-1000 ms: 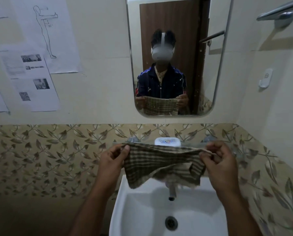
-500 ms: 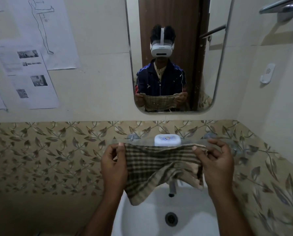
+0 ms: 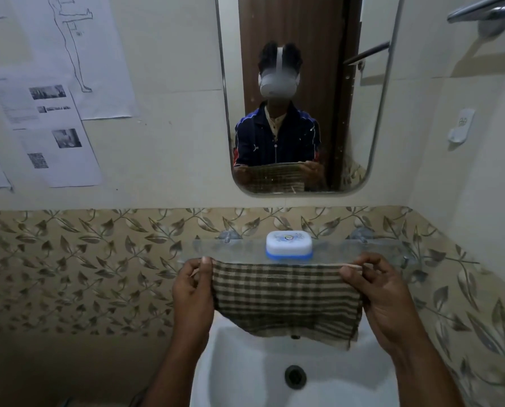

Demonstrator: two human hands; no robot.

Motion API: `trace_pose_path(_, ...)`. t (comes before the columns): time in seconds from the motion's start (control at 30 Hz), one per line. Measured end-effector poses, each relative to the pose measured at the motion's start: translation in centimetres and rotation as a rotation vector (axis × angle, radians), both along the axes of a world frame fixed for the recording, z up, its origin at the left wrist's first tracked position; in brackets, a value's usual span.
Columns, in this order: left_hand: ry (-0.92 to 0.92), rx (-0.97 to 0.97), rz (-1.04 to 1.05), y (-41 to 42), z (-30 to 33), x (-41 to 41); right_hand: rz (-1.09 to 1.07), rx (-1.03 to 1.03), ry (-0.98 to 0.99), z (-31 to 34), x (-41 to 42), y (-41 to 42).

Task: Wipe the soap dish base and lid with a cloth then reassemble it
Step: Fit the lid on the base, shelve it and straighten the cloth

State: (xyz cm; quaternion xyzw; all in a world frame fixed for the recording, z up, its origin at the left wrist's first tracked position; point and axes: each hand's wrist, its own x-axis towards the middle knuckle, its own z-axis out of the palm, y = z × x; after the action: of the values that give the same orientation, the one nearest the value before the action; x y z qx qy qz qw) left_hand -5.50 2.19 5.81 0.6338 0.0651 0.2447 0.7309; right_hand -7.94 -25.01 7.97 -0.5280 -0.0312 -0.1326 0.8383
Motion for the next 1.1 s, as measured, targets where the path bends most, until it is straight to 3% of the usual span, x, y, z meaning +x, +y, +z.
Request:
trace_pose_path(0.1, 0.004, -0.200, -0.230, 0.1, 0.4, 0.0, 0.212, 0.100, -0.025, -0.2, -0.4, 0.1)
trace_pose_path(0.2, 0.078, -0.282, -0.284, 0.1, 0.1, 0.2, 0.204, 0.154, 0.027, -0.7, -0.1, 0.5)
trace_pose_path(0.27, 0.129, -0.119, -0.133, 0.1, -0.8, 0.5, 0.009, -0.043, 0.084, -1.0, 0.2, 1.1)
trace_pose_path(0.37, 0.132, 0.282, 0.187, -1.1, -1.6, -0.1, -0.360, -0.433, 0.124, -2.5, 0.7, 2.2)
trace_pose_path(0.5, 0.115, 0.411, 0.199, -4.7, -1.6, -2.0, -0.550, -0.666, 0.073, -3.0, 0.0, 5.1)
trace_pose_path(0.7, 0.111, 0.408, 0.004, -8.5, -1.6, -4.2, -0.417, -0.671, 0.046, -2.8, -1.3, 8.9)
trace_pose_path(1.1, 0.060, 0.335, -0.121, -8.7, -0.8, -4.4, -0.211, -0.601, 0.042, -2.7, -1.2, 9.0)
